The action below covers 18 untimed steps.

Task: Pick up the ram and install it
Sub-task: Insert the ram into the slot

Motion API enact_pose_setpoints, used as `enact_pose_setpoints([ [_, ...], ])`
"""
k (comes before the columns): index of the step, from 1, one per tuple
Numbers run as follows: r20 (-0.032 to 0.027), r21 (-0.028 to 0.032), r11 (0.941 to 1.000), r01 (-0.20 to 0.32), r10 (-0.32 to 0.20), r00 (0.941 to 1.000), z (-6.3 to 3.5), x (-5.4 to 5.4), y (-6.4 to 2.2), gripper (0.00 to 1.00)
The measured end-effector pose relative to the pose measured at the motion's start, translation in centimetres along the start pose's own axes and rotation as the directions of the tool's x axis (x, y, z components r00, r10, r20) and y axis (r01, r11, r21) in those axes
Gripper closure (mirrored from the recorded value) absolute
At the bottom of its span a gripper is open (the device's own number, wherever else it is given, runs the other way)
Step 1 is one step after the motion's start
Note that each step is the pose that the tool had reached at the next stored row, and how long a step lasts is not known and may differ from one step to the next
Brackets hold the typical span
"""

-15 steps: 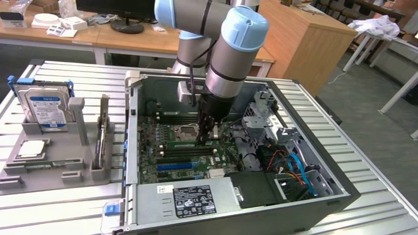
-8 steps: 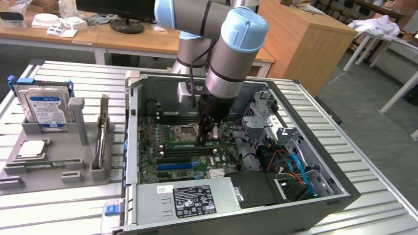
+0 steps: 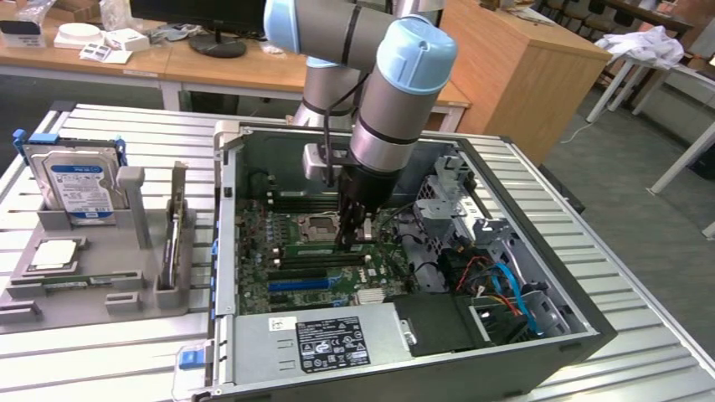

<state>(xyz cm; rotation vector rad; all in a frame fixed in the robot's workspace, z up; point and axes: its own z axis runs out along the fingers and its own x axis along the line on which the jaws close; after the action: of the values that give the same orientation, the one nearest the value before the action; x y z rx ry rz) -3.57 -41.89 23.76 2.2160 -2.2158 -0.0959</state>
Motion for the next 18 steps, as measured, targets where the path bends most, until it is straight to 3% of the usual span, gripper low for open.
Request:
enact_pose_setpoints([
  [18, 0.0007, 0.0004, 1.0, -0.008, 0.008, 1.0, 0.05, -0.01, 0.07, 0.88],
])
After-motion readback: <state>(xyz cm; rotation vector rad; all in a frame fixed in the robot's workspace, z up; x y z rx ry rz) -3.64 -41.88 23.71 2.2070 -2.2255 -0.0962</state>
